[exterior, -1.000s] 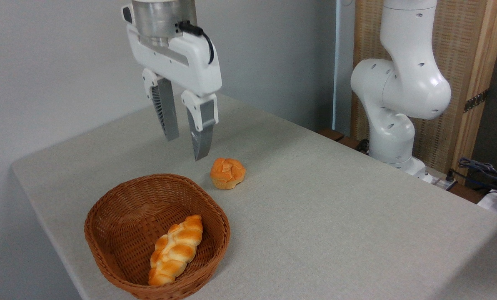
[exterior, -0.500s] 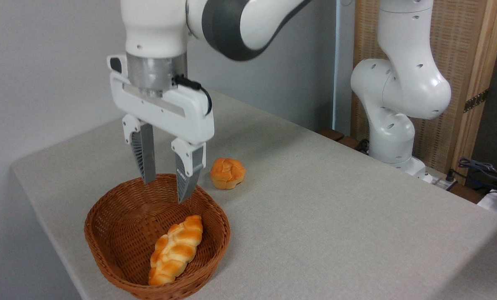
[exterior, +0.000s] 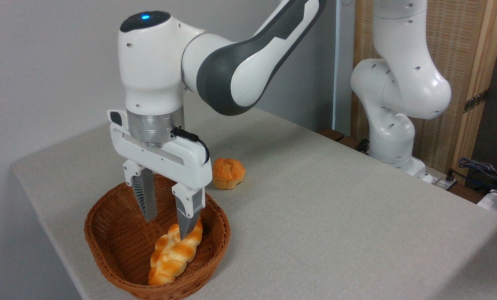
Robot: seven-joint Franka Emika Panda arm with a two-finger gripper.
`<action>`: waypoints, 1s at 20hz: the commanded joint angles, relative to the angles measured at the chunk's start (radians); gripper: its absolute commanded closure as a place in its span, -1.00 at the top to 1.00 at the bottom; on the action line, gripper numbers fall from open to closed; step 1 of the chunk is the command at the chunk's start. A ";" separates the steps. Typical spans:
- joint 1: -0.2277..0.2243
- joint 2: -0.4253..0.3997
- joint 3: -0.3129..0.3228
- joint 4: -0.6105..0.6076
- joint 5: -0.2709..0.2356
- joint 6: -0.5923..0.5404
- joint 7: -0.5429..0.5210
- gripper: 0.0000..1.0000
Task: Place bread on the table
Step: 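Lower the open gripper into the basket over the braided roll, then close the gripper on the braided bread roll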
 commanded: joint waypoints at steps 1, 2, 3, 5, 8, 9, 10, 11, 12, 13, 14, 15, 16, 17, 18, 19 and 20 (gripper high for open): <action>0.001 -0.003 -0.003 -0.025 0.079 0.012 -0.030 1.00; 0.001 0.004 -0.005 -0.027 0.081 0.012 -0.030 1.00; 0.001 0.010 -0.005 -0.027 0.082 0.011 -0.031 1.00; 0.001 0.014 -0.006 -0.035 0.084 0.012 -0.031 1.00; -0.001 0.024 -0.006 -0.039 0.084 0.015 -0.037 1.00; -0.001 0.025 -0.008 -0.039 0.084 0.017 -0.039 1.00; 0.001 0.030 -0.011 -0.039 0.084 0.020 -0.039 0.99; 0.001 0.033 -0.017 -0.039 0.084 0.029 -0.048 0.85; 0.001 0.039 -0.017 -0.039 0.084 0.035 -0.060 0.68; 0.001 0.040 -0.018 -0.039 0.084 0.041 -0.063 0.47; 0.001 0.040 -0.019 -0.039 0.084 0.043 -0.063 0.29; 0.001 0.042 -0.019 -0.039 0.084 0.043 -0.062 0.13; 0.001 0.042 -0.020 -0.039 0.084 0.043 -0.057 0.05; 0.001 0.042 -0.022 -0.039 0.084 0.043 -0.053 -0.03; 0.001 0.043 -0.025 -0.039 0.084 0.043 -0.053 -0.12; 0.001 0.043 -0.032 -0.039 0.084 0.041 -0.053 -0.13; 0.001 0.043 -0.034 -0.039 0.084 0.038 -0.053 -0.14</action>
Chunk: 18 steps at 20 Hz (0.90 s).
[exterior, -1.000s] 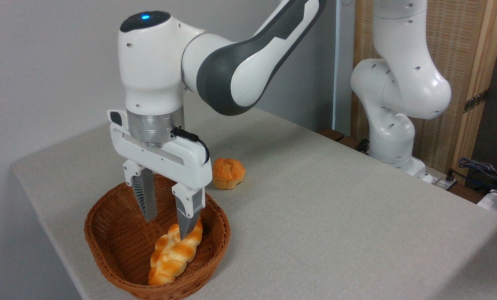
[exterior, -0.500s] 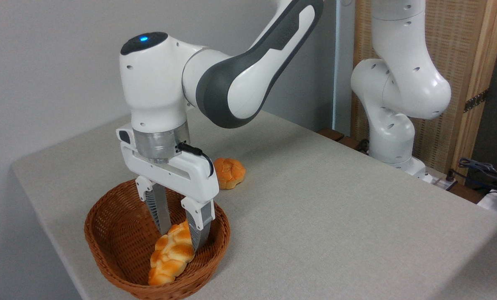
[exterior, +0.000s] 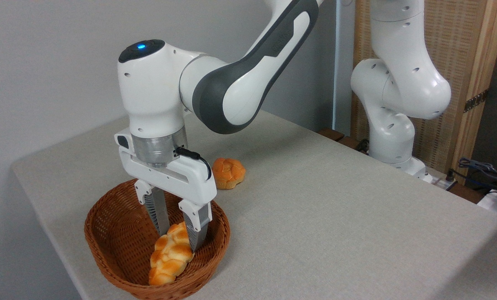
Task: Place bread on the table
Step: 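Close the gripper on the braided bread roll, then lift the braided roll out of the basket toward the orange bun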
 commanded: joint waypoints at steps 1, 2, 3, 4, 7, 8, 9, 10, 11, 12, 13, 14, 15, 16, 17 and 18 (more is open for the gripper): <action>0.001 -0.002 -0.018 -0.008 0.021 0.020 -0.017 -0.14; 0.001 -0.002 -0.018 -0.008 0.021 0.019 -0.017 -0.15; 0.001 -0.003 -0.018 -0.008 0.021 0.016 -0.015 -0.14; 0.000 -0.003 -0.019 -0.008 0.021 0.014 -0.014 -0.15; 0.000 -0.003 -0.019 -0.007 0.021 0.007 -0.001 -0.26; 0.001 -0.003 -0.018 -0.007 0.021 0.005 -0.001 -0.26; 0.000 -0.005 -0.018 -0.007 0.021 0.004 -0.001 -0.26; 0.001 -0.005 -0.018 -0.005 0.021 0.004 -0.001 -0.29; 0.001 -0.005 -0.018 -0.003 0.021 0.004 -0.001 -0.29; 0.001 -0.006 -0.018 -0.003 0.019 0.004 -0.001 -0.29; 0.001 -0.006 -0.018 -0.003 0.019 0.004 -0.001 -0.29; 0.001 -0.006 -0.018 0.000 0.018 0.004 0.002 -0.29; 0.001 -0.008 -0.016 0.001 0.016 0.004 0.002 -0.29; 0.001 -0.011 -0.015 0.006 0.009 0.004 0.002 -0.29; 0.003 -0.018 -0.015 0.007 0.004 0.004 0.002 -0.29; 0.003 -0.023 -0.013 0.009 -0.010 0.004 0.002 -0.29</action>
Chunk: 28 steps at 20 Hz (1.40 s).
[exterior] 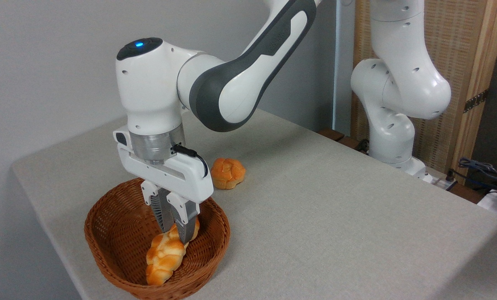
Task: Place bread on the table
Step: 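Lift the braided roll out of the basket toward the orange bun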
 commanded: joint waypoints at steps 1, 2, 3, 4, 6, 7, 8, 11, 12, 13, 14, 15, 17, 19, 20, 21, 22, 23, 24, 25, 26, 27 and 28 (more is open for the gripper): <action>0.005 -0.023 0.001 0.016 -0.038 0.004 0.000 -0.29; 0.005 -0.023 0.003 0.035 -0.063 0.002 -0.002 -0.29; 0.005 -0.024 0.004 0.049 -0.080 -0.016 0.000 -0.29; 0.005 -0.023 0.006 0.067 -0.092 -0.036 0.000 -0.29; 0.005 -0.023 0.009 0.105 -0.124 -0.064 0.000 -0.29; 0.005 -0.024 0.011 0.119 -0.144 -0.078 0.000 -0.29; 0.006 -0.024 0.011 0.137 -0.155 -0.094 0.000 -0.28; 0.008 -0.064 0.012 0.148 -0.161 -0.145 0.058 -0.28; 0.008 -0.093 0.015 0.142 -0.160 -0.195 0.114 -0.28; 0.015 -0.117 0.021 0.136 -0.158 -0.254 0.183 -0.27; 0.026 -0.145 0.021 0.115 -0.158 -0.301 0.252 -0.26; 0.031 -0.185 0.023 0.068 -0.157 -0.309 0.306 -0.24; 0.034 -0.271 0.024 -0.034 -0.152 -0.309 0.398 -0.21; 0.034 -0.352 0.043 -0.138 -0.150 -0.306 0.490 -0.20; 0.034 -0.393 0.046 -0.193 -0.149 -0.303 0.538 -0.20; 0.034 -0.435 0.053 -0.247 -0.149 -0.293 0.584 -0.19; 0.034 -0.469 0.058 -0.293 -0.147 -0.282 0.616 -0.13; 0.034 -0.490 0.058 -0.331 -0.147 -0.276 0.631 -0.11; 0.032 -0.501 0.058 -0.358 -0.146 -0.273 0.642 -0.11; 0.031 -0.503 0.058 -0.373 -0.125 -0.274 0.648 -0.11; 0.025 -0.503 0.058 -0.382 -0.088 -0.276 0.648 -0.11; 0.022 -0.504 0.057 -0.396 -0.060 -0.276 0.648 -0.11; 0.022 -0.507 0.057 -0.407 -0.054 -0.276 0.648 -0.11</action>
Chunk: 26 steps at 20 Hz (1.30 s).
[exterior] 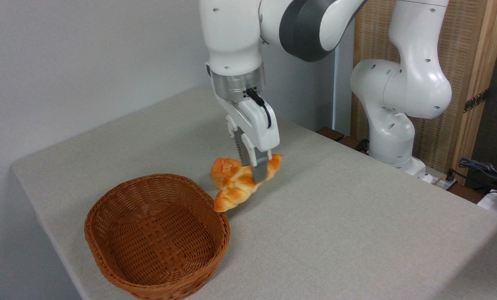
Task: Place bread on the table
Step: 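Lift the braided roll out of the basket toward the orange bun, then lower the braided roll onto the table beside the orange bun, then open the gripper and raise it away from the roll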
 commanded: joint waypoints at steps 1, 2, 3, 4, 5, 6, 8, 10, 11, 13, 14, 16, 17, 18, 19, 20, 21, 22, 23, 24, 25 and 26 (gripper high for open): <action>-0.016 -0.027 0.008 -0.056 0.047 0.026 0.018 -0.11; -0.018 -0.026 0.007 -0.056 0.047 0.026 0.018 -0.01; -0.021 -0.023 0.007 -0.058 0.047 0.026 0.017 0.30; -0.024 -0.023 0.007 -0.067 0.047 0.026 0.017 0.33; -0.024 -0.024 0.005 -0.082 0.047 0.028 0.018 0.34; -0.027 -0.023 0.005 -0.087 0.047 0.028 0.018 0.49; -0.035 -0.023 0.005 -0.093 0.047 0.034 0.017 0.72; -0.035 -0.023 0.005 -0.095 0.047 0.041 0.017 0.93; -0.035 -0.023 0.005 -0.095 0.047 0.041 0.017 0.98; -0.036 -0.021 0.005 -0.096 0.047 0.041 0.017 1.00; -0.038 -0.020 0.005 -0.096 0.047 0.041 0.017 1.00; -0.038 -0.020 0.005 -0.096 0.047 0.040 0.017 1.00; -0.038 -0.020 0.005 -0.096 0.047 0.038 0.017 1.00; -0.038 -0.020 0.005 -0.096 0.047 0.037 0.017 1.00; -0.038 -0.020 0.005 -0.096 0.047 0.035 0.017 1.00; -0.038 -0.020 0.005 -0.096 0.047 0.035 0.017 1.00; -0.039 -0.021 0.005 -0.096 0.047 0.034 0.017 1.00; -0.040 -0.021 0.007 -0.095 0.047 0.034 0.017 1.00; -0.040 -0.023 0.001 -0.092 0.050 0.034 0.018 1.00; -0.040 -0.024 -0.001 -0.084 0.055 0.035 0.020 1.00; -0.038 -0.024 -0.002 -0.064 0.065 0.034 0.017 1.00; -0.038 -0.021 -0.002 -0.035 0.065 0.029 0.006 1.00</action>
